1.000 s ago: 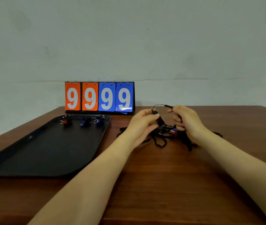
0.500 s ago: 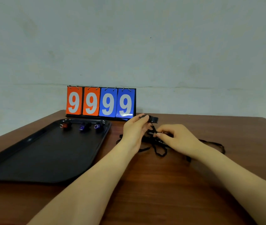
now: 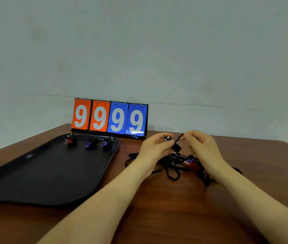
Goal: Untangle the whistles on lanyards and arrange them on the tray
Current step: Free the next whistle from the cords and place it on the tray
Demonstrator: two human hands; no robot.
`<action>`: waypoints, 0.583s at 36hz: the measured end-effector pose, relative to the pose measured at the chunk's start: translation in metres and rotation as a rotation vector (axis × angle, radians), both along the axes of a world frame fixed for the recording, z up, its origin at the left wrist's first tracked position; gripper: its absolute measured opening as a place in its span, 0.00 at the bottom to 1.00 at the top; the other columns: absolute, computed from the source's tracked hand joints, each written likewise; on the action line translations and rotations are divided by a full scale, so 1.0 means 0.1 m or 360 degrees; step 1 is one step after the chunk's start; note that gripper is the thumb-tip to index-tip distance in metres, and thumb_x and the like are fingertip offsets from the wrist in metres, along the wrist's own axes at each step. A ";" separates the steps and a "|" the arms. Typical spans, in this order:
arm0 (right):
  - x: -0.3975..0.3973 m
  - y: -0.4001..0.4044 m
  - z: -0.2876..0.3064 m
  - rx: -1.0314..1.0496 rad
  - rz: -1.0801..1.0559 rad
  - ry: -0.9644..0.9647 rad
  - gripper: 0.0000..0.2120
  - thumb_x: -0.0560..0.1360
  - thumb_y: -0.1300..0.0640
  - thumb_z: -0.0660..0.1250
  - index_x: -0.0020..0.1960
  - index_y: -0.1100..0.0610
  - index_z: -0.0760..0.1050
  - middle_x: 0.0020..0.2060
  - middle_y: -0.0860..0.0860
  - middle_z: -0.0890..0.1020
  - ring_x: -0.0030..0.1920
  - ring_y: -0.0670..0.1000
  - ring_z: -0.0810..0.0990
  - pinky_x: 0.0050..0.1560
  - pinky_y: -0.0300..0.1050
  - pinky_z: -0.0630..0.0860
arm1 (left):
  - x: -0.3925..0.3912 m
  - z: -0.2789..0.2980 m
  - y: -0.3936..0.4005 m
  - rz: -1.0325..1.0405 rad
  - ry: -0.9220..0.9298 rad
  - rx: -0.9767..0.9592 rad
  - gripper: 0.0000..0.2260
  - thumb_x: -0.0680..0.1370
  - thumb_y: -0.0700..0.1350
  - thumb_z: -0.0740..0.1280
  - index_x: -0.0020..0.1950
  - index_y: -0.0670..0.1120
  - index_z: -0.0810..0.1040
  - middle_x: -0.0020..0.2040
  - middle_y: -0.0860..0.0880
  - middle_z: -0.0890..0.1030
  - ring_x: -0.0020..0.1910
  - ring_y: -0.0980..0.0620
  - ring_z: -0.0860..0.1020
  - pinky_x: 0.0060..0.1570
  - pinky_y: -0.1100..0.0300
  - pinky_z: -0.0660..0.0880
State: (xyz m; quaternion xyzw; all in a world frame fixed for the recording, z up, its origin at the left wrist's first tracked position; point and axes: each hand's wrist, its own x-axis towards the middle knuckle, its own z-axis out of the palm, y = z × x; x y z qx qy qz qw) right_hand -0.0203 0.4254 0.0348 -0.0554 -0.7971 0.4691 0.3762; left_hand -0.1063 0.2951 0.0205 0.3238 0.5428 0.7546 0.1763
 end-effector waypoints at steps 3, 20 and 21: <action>-0.01 0.08 -0.01 -0.0085 -0.0014 0.0001 0.12 0.80 0.55 0.61 0.40 0.53 0.79 0.20 0.43 0.68 0.23 0.44 0.63 0.29 0.41 0.60 | 0.05 0.02 0.00 -0.0186 0.0002 0.0004 0.10 0.77 0.37 0.68 0.57 0.44 0.81 0.50 0.45 0.83 0.51 0.50 0.83 0.54 0.59 0.79; -0.06 -0.10 -0.17 0.0665 0.0022 -0.0310 0.11 0.81 0.55 0.58 0.50 0.46 0.79 0.24 0.36 0.75 0.27 0.38 0.72 0.32 0.29 0.66 | 0.03 0.05 -0.01 -0.0250 -0.0511 0.0459 0.09 0.77 0.34 0.66 0.56 0.40 0.80 0.54 0.40 0.82 0.52 0.49 0.82 0.51 0.62 0.79; -0.06 -0.10 -0.17 0.0703 0.0020 -0.0324 0.12 0.81 0.55 0.58 0.48 0.49 0.80 0.23 0.38 0.75 0.26 0.39 0.71 0.30 0.30 0.65 | 0.02 0.05 -0.01 -0.0216 -0.0466 0.0429 0.10 0.77 0.34 0.67 0.57 0.40 0.80 0.54 0.40 0.82 0.52 0.50 0.82 0.52 0.62 0.79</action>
